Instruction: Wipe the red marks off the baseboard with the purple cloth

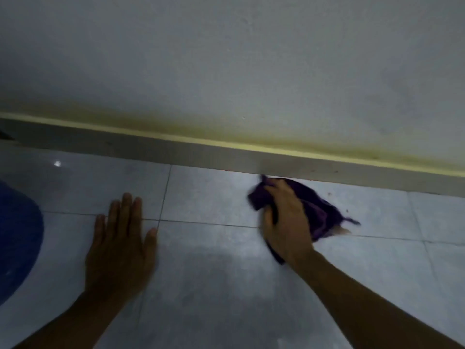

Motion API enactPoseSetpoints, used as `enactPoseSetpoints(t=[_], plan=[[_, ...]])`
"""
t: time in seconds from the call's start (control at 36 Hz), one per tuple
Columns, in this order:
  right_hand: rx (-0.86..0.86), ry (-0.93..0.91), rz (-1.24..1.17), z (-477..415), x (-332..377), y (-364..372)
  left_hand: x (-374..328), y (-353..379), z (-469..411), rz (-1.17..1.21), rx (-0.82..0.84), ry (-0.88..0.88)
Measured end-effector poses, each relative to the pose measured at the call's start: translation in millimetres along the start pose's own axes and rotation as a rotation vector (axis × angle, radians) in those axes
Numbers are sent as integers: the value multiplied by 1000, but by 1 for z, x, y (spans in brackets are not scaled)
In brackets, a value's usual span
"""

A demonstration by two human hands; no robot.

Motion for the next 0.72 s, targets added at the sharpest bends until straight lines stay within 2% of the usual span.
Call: enactPoseSetpoints(t=[0.08, 0.22, 0.33, 0.47, 0.53, 0.64, 0.72], plan=[[145, -196, 12, 15, 24, 24, -16, -2, -3, -6, -12, 11], [112, -254, 36, 42, 5, 11, -94, 0, -6, 73, -62, 234], [-70, 10, 57, 59, -48, -37, -128, 12, -4, 74, -40, 317], [-311, 468, 386, 59, -135, -113, -139, 17, -1, 39, -41, 285], [-345, 585, 389, 54, -152, -123, -141, 16, -1, 33, -49, 280], [-428, 666, 327, 31, -144, -115, -142, 18, -1, 18, -53, 276], [-418, 562, 278, 5, -116, -94, -142, 18, -2, 32, -55, 275]])
Point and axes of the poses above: each hand's wrist, its own z-axis away from the middle knuckle, its own y-axis out of the palm, x = y × z, the point moved 1 cm from there along -z, towards the middle knuckle, and after that the axes turned 3 degrees about -z, right-handed, at the moved point
